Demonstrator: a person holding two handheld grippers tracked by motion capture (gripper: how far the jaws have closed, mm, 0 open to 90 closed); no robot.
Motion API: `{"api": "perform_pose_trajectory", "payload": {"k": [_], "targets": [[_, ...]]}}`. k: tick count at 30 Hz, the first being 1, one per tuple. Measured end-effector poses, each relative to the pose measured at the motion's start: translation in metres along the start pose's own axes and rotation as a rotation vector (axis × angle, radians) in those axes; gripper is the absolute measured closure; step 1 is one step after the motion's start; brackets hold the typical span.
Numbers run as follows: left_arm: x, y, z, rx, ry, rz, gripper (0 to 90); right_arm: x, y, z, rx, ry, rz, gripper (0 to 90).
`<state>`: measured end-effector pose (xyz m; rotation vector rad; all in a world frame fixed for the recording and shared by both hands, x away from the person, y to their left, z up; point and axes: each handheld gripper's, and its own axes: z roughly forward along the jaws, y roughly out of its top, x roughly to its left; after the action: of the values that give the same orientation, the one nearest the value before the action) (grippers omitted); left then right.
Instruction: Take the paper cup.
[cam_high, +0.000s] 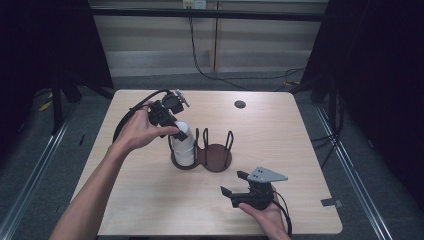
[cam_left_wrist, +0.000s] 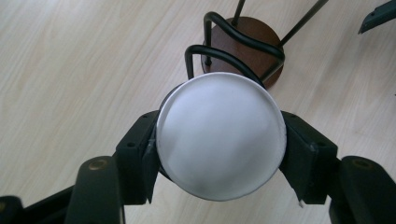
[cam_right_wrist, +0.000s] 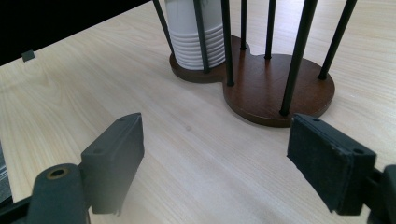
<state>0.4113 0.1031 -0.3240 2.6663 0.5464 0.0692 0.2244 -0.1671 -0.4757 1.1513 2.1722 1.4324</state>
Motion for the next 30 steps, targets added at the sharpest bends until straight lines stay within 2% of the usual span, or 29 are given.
{"api": "perform_pose_trajectory", "payload": {"k": [8,13,15,21,22,24,25,30], "targets": [[0.001,-0.004,-0.011,-0.026,-0.003,-0.010,36.7,0.000,0.000,0.000,-0.001,0.003,0.000,18.0],[0.001,-0.007,-0.019,-0.062,-0.002,-0.025,36.7,0.000,0.000,0.001,0.003,0.004,0.002,17.9],[0.001,-0.008,-0.022,-0.051,0.006,-0.018,36.7,0.000,0.000,0.001,0.003,0.004,0.001,17.9],[0.000,-0.011,-0.028,-0.084,-0.006,-0.016,36.7,0.001,0.000,0.001,0.004,0.006,0.001,17.7],[0.000,-0.011,-0.028,-0.101,-0.006,-0.029,36.8,0.001,0.000,0.002,0.004,0.007,0.001,17.7],[0.002,-0.012,-0.032,-0.106,-0.001,-0.017,36.8,0.001,0.000,0.002,0.004,0.007,0.002,17.7],[0.001,-0.013,-0.032,-0.116,-0.007,-0.033,36.8,0.000,0.000,0.002,0.004,0.007,0.002,17.7],[0.003,-0.016,-0.037,-0.140,-0.003,-0.026,36.9,0.001,0.000,0.002,0.004,0.007,0.001,17.6]]}}
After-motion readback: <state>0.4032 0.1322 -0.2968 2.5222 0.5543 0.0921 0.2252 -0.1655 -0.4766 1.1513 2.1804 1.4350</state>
